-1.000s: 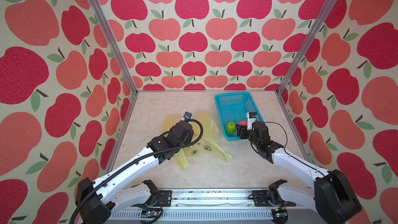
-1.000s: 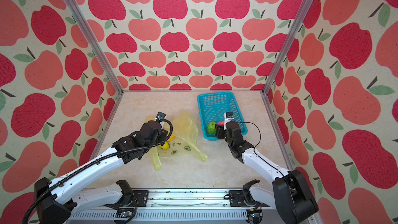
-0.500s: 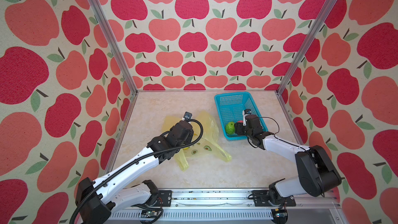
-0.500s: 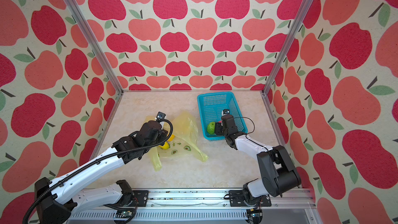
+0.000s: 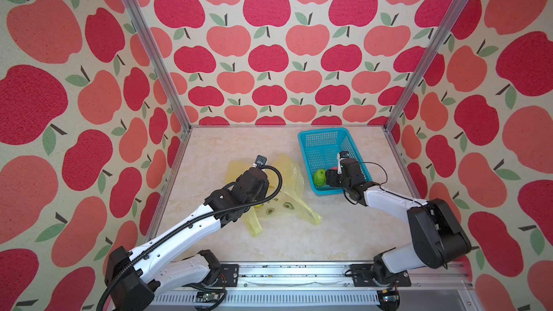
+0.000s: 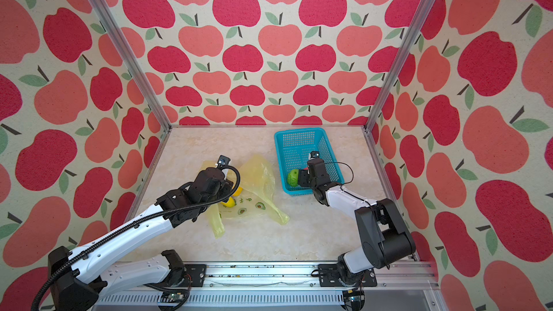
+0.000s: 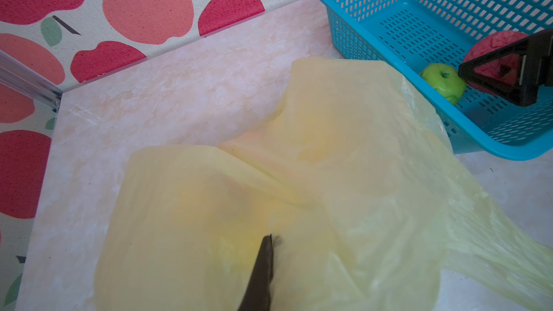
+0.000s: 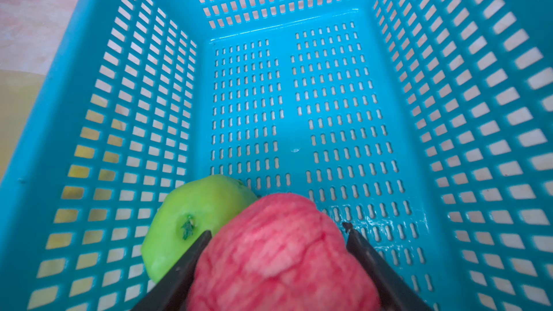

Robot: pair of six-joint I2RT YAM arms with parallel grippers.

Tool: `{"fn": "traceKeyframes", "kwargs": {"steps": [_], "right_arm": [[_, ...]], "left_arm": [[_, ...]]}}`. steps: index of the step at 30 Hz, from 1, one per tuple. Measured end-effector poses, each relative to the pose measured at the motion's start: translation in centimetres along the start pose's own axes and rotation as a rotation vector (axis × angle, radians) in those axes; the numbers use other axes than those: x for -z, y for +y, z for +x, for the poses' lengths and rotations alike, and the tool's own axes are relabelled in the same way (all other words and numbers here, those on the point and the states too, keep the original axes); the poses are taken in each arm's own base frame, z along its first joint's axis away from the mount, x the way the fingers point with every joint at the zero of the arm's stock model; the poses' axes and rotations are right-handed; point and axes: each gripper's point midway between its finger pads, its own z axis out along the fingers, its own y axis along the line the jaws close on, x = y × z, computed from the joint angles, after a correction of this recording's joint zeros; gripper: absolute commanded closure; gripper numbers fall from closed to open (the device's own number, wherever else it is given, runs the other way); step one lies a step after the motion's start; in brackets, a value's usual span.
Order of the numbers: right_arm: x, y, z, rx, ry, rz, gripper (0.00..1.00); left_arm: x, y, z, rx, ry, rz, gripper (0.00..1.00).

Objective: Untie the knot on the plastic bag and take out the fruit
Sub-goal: 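Lower the pink apple into the basket beside the green apple and release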

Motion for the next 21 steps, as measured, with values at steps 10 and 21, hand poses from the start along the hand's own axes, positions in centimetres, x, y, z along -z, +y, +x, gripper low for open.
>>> {"fn": "traceKeyframes", "kwargs": {"steps": [10,21], "right_arm": [[0.00,-0.01,-0.07,-0.002,-0.003,0.000,0.24],[0.08,-0.02,-0.10,-0.006,-0.007,-0.001,0.16]], "left_arm": [[0.00,0.00,0.00,0.000,0.000,0.000,1.00],[0.00,0.00,0.00,0.000,0.000,0.000,1.00]]}}
